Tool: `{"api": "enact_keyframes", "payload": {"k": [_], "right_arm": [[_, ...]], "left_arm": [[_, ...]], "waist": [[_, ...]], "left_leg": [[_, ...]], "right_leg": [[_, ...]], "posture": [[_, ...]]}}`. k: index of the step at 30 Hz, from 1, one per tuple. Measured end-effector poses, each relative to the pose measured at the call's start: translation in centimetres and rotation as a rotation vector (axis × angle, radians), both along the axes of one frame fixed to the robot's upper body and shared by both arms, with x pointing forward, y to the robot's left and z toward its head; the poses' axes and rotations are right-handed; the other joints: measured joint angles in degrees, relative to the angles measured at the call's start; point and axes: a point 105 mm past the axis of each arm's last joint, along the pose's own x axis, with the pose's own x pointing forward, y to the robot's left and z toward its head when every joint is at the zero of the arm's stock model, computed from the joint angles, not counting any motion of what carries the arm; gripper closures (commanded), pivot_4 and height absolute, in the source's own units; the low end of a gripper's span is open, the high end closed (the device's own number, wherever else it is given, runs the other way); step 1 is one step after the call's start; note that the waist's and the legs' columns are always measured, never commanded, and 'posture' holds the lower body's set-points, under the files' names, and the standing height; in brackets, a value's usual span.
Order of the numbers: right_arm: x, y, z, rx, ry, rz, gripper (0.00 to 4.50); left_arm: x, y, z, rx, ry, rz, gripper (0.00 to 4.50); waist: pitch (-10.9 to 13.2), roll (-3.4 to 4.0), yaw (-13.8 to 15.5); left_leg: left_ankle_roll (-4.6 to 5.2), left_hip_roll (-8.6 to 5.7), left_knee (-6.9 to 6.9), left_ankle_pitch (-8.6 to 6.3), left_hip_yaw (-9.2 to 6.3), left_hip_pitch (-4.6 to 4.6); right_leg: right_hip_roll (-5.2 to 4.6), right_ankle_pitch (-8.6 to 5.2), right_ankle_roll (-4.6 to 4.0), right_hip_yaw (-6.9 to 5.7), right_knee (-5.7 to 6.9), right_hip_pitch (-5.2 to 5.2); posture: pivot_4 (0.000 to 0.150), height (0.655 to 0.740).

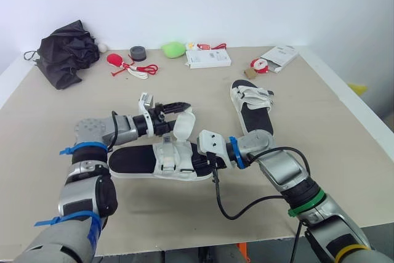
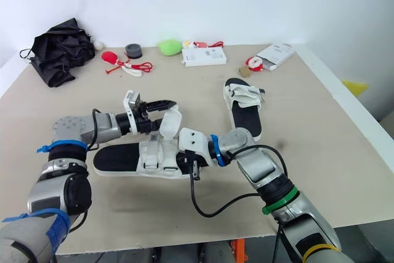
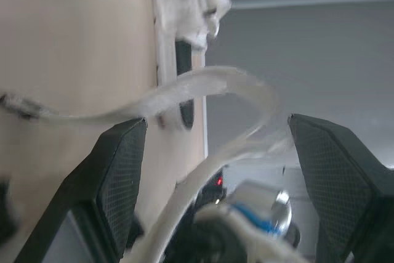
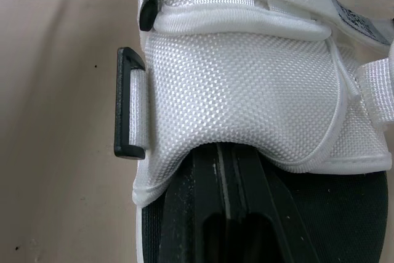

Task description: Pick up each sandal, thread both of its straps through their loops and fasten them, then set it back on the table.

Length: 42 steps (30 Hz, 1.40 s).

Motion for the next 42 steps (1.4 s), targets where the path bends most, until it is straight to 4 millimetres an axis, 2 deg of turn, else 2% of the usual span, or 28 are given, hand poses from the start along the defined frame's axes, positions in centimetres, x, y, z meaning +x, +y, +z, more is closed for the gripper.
{"api": "enact_keyframes", "payload": {"k": [4, 11, 15, 17, 18, 19, 24, 25, 35, 39, 41, 42], "right_arm": [[-0.1, 0.0, 0.1, 0.0, -0.002, 0.002, 4.5], [-0.1, 0.1, 0.1, -0.001, 0.002, 0.0, 4.5], [-0.2, 0.1, 0.1, 0.0, 0.002, -0.002, 4.5], [-0.2, 0.1, 0.0, 0.0, 0.005, -0.004, 4.5], [-0.2, 0.1, 0.0, 0.0, 0.005, -0.004, 4.5], [-0.2, 0.1, 0.0, 0.0, 0.005, -0.004, 4.5], [-0.2, 0.1, 0.0, 0.001, 0.004, -0.003, 4.5], [-0.2, 0.1, 0.0, 0.001, 0.004, -0.003, 4.5], [-0.3, 0.1, 0.0, 0.002, 0.004, -0.007, 4.5], [-0.3, 0.1, 0.1, 0.004, 0.001, -0.007, 4.5], [-0.4, 0.2, 0.1, 0.007, -0.001, -0.009, 4.5], [-0.4, 0.2, 0.1, 0.007, -0.002, -0.009, 4.5]], "left_arm": [[0.6, -1.1, 0.5, -0.021, -0.007, -0.007, 0.73], [0.9, -1.6, 0.8, -0.006, -0.025, -0.024, 0.73], [0.9, -1.6, 0.2, 0.004, -0.017, -0.025, 0.73], [1.4, -1.6, 0.4, 0.016, -0.034, -0.005, 1.32], [1.6, -1.6, 0.5, 0.02, -0.041, 0.004, 1.78], [1.7, -1.6, 0.6, 0.02, -0.043, 0.006, 1.78], [2.0, -1.5, 0.4, 0.032, -0.052, 0.026, 4.25], [2.1, -1.5, 0.3, 0.035, -0.05, 0.028, 4.45], [2.8, -1.3, 0.7, 0.045, -0.111, 0.065, 4.45], [2.4, -1.4, 1.5, 0.076, -0.245, 0.049, 4.45], [1.1, -1.5, 2.4, 0.124, -0.456, 0.03, 4.45], [0.8, -1.5, 2.6, 0.135, -0.507, 0.03, 4.45]], "waist": [[0.0, 0.01, 0.0], [0.0, 0.01, -0.1], [0.0, 0.01, -0.1], [0.0, 0.0, -0.1], [0.0, 0.01, -0.1], [0.0, 0.01, -0.1], [0.0, 0.01, -0.1], [0.0, 0.01, -0.1], [0.1, 0.01, -0.1], [0.2, 0.05, -0.1], [0.2, 0.09, -0.2], [0.2, 0.09, -0.2]], "left_leg": [[0.0, 0.01, 0.0, 0.0, 0.01, -0.03], [0.0, 0.04, -0.07, 0.0, 0.03, -0.06], [0.0, 0.04, -0.09, 0.0, 0.02, -0.06], [0.0, 0.05, -0.09, 0.0, 0.01, -0.08], [0.0, 0.05, -0.09, 0.0, 0.01, -0.08], [0.0, 0.05, -0.1, 0.0, 0.01, -0.08], [0.0, 0.06, -0.12, 0.0, 0.02, -0.08], [0.0, 0.07, -0.13, 0.0, 0.01, -0.08], [0.0, 0.08, -0.13, 0.0, 0.01, -0.1], [-0.01, 0.1, -0.16, 0.0, 0.04, -0.11], [-0.13, 0.16, -0.23, 0.05, 0.04, -0.11], [-0.19, 0.16, -0.24, 0.07, 0.05, -0.12]], "right_leg": [[0.02, 0.02, 0.04, -0.03, -0.08, 0.01], [0.06, 0.06, 0.1, -0.12, -0.24, 0.0], [0.05, 0.06, 0.1, -0.14, -0.26, 0.0], [0.05, 0.06, 0.1, -0.16, -0.27, 0.0], [0.05, 0.06, 0.1, -0.17, -0.28, 0.0], [0.05, 0.06, 0.1, -0.17, -0.28, 0.0], [0.05, 0.06, 0.1, -0.17, -0.29, -0.01], [0.06, 0.06, 0.1, -0.18, -0.3, -0.01], [0.06, 0.06, 0.11, -0.21, -0.3, -0.02], [0.06, 0.07, 0.11, -0.17, -0.31, -0.03], [0.07, 0.08, 0.11, 0.02, -0.32, -0.04], [0.08, 0.08, 0.11, 0.04, -0.32, -0.05]], "posture": [[0.15, 0.74], [0.15, 0.74], [0.15, 0.74], [0.15, 0.74], [0.15, 0.74], [0.15, 0.74], [0.15, 0.74], [0.15, 0.74], [0.15, 0.74], [0.15, 0.74], [0.15, 0.74], [0.15, 0.74]]}}
